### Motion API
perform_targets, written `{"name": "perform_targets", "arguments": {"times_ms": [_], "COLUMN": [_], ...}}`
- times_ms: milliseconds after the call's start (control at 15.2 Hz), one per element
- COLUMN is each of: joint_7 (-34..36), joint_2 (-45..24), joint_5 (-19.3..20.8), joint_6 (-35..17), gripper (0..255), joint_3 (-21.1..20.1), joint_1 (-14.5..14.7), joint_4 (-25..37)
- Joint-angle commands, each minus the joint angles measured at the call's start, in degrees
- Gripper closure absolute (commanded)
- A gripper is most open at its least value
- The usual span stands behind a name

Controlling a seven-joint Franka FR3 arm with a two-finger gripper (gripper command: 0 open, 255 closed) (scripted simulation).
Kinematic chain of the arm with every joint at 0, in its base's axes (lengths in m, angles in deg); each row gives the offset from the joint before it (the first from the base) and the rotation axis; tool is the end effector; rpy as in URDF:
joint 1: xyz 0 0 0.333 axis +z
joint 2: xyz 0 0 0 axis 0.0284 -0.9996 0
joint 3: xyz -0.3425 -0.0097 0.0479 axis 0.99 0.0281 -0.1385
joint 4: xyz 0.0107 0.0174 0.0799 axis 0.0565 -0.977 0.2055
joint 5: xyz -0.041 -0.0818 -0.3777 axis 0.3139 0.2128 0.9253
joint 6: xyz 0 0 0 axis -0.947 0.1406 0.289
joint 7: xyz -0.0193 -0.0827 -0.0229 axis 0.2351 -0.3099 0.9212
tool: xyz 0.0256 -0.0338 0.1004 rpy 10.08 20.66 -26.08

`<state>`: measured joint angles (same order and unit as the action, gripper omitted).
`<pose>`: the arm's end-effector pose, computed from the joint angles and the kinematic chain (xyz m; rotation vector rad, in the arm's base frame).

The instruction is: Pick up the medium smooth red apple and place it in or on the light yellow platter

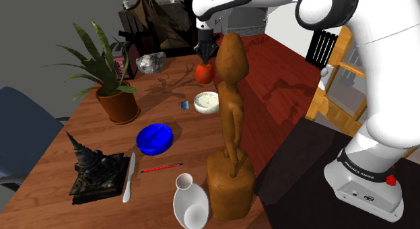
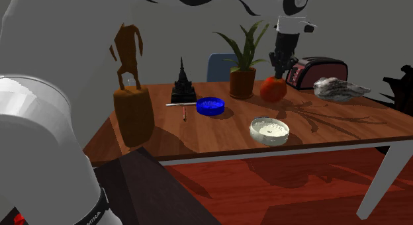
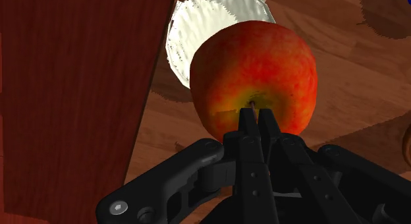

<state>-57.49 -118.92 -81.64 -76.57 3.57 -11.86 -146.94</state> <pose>0.7519 -0.0565 0.4422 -3.0209 0.4993 -0.0636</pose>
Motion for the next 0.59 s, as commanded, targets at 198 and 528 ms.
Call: {"name": "perform_targets", "arguments": {"times_ms": [198,528], "joint_7": [-0.23,-0.34], "joint_2": [-1.25,-2.04], "joint_5": [0.09,0.15], "joint_6": [-2.81,-6.15], "gripper": [255,255], "joint_3": [0.1,0.17], "joint_1": [-0.08,-0.13], "joint_4": [-1.57,-4.12]}}
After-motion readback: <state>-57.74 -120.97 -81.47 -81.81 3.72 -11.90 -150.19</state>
